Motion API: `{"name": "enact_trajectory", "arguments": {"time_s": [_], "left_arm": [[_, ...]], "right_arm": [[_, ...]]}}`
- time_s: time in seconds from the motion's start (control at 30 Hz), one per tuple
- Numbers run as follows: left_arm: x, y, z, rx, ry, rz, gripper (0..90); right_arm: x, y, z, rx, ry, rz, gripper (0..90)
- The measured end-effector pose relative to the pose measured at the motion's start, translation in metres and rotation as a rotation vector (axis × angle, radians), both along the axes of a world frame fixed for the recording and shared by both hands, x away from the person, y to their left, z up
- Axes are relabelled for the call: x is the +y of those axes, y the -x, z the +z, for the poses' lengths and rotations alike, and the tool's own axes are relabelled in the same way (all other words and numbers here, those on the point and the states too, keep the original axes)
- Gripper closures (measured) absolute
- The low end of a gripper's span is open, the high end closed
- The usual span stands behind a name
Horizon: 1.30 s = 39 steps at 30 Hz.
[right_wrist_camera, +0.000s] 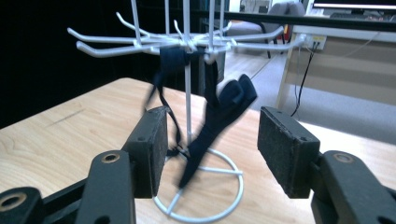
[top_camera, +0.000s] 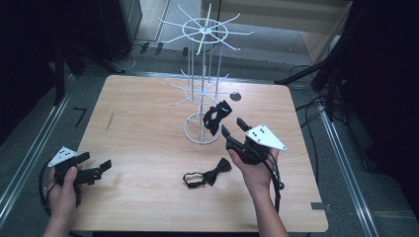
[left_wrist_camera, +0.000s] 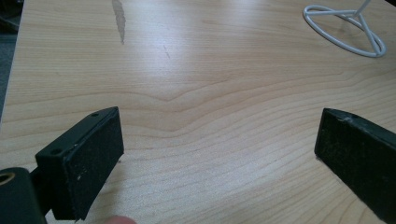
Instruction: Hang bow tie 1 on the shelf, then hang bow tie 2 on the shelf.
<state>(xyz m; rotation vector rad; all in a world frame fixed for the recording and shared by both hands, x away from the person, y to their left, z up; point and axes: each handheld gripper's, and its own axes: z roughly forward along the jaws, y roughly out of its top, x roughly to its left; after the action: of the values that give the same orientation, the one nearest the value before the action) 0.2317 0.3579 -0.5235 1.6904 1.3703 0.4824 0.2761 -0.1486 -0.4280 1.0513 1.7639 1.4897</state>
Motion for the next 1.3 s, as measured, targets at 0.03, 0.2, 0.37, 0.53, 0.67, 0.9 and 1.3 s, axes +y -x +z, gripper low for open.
{"name": "enact_trajectory", "arguments": {"time_s": [0.03, 0.2, 0.37, 0.53, 0.67, 0.9, 1.3], "left_arm": [[0.0, 0.0, 0.0, 0.001, 0.001, 0.001, 1.6], [0.0, 0.0, 0.0, 0.001, -0.004, 0.001, 1.7], [-0.001, 0.0, 0.0, 0.001, -0.005, 0.001, 1.7], [-0.001, 0.0, 0.0, 0.002, -0.004, -0.001, 1.6], [-0.001, 0.0, 0.0, 0.002, -0.002, -0.001, 1.6], [-0.001, 0.0, 0.0, 0.001, 0.0, -0.001, 1.6], [0.0, 0.0, 0.0, -0.001, 0.008, 0.002, 1.6]], "right_arm": [[-0.001, 0.001, -0.002, 0.002, -0.002, -0.002, 44.3], [-0.008, 0.004, -0.015, 0.029, -0.03, -0.002, 44.3], [-0.011, 0.007, -0.026, 0.05, -0.031, 0.002, 44.4], [-0.012, 0.008, -0.037, 0.073, -0.023, 0.007, 44.6], [-0.013, 0.01, -0.041, 0.082, -0.017, 0.011, 44.7], [-0.008, 0.013, -0.053, 0.12, -0.007, 0.037, 45.9], [0.008, 0.019, -0.072, 0.188, 0.013, 0.11, 47.7]]}}
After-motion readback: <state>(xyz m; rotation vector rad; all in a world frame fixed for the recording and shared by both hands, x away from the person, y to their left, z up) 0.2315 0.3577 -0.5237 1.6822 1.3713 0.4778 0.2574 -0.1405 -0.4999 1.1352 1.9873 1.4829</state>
